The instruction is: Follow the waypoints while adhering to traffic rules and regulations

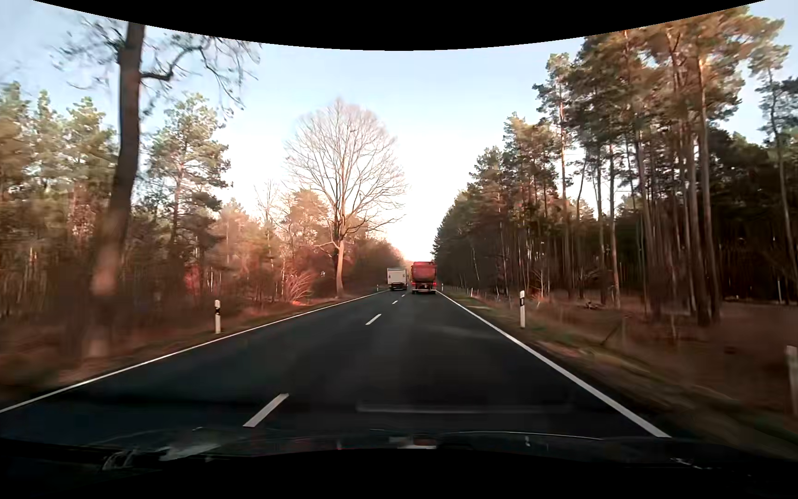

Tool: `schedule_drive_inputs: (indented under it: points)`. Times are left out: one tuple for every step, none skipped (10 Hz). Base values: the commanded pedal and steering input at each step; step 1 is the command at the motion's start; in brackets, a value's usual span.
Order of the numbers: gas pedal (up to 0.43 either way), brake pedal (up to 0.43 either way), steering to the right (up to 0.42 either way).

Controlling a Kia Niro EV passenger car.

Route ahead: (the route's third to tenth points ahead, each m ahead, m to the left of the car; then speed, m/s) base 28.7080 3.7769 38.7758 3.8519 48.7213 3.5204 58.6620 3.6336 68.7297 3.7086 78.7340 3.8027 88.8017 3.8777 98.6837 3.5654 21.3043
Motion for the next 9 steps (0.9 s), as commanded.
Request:
schedule_drive_inputs:
  points:
    - [0.118,0.0,-0.002]
    - [0.11,0.0,-0.003]
    - [0.11,0.0,-0.002]
    - [0.11,0.0,-0.003]
    - [0.098,0.0,-0.002]
    - [0.098,0.0,-0.003]
    - [0.098,0.0,-0.003]
    - [0.098,0.0,-0.003]
    - [0.098,0.0,-0.002]
